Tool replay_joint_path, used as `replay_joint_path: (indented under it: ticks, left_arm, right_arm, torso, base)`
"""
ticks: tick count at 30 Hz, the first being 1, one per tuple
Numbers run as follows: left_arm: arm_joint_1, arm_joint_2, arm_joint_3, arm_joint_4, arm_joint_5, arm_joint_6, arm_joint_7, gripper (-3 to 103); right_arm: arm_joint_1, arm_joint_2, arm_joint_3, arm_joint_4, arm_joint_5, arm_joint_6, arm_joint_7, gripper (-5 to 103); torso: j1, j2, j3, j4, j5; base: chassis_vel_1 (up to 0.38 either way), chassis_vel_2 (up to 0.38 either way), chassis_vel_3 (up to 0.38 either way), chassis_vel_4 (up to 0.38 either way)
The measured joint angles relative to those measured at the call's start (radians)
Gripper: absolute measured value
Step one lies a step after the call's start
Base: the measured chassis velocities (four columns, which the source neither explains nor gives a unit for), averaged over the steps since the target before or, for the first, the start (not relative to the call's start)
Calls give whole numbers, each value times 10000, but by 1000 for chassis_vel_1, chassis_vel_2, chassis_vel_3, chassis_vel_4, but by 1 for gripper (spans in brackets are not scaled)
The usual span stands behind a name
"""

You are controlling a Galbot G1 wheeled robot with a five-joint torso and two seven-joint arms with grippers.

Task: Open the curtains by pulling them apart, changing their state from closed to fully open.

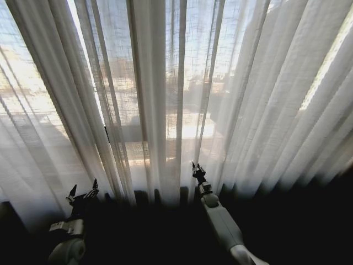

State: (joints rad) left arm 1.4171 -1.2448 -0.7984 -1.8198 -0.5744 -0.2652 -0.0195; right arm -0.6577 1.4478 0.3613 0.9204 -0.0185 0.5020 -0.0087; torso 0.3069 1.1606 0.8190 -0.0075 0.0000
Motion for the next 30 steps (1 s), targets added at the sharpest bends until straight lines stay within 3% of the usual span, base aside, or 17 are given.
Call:
replay_joint_path:
  ticks: [1,6,19,30]
  left_arm:
    - [0,0,0,0,0,0,0,100]
    - [0,0,0,0,-1,0,0,100]
    - [0,0,-1,0,-1,0,0,100]
    - [0,0,0,0,0,0,0,100]
  right_arm:
    - [-6,36,75,2,-9,64,-160,3]
    - [4,149,196,27,153,89,-627,0]
    - [-27,56,203,213,389,-93,-544,0]
    - [-73,-19,294,225,398,-80,-593,0]
  torso:
    - [0,0,1,-1,0]
    - [0,0,0,0,0]
    - [1,0,0,1,-1]
    - [0,0,0,-1,0]
  base:
    - [0,0,0,0]
    - [0,0,0,0]
    - [-26,-32,35,32]
    - [-226,-226,225,200]
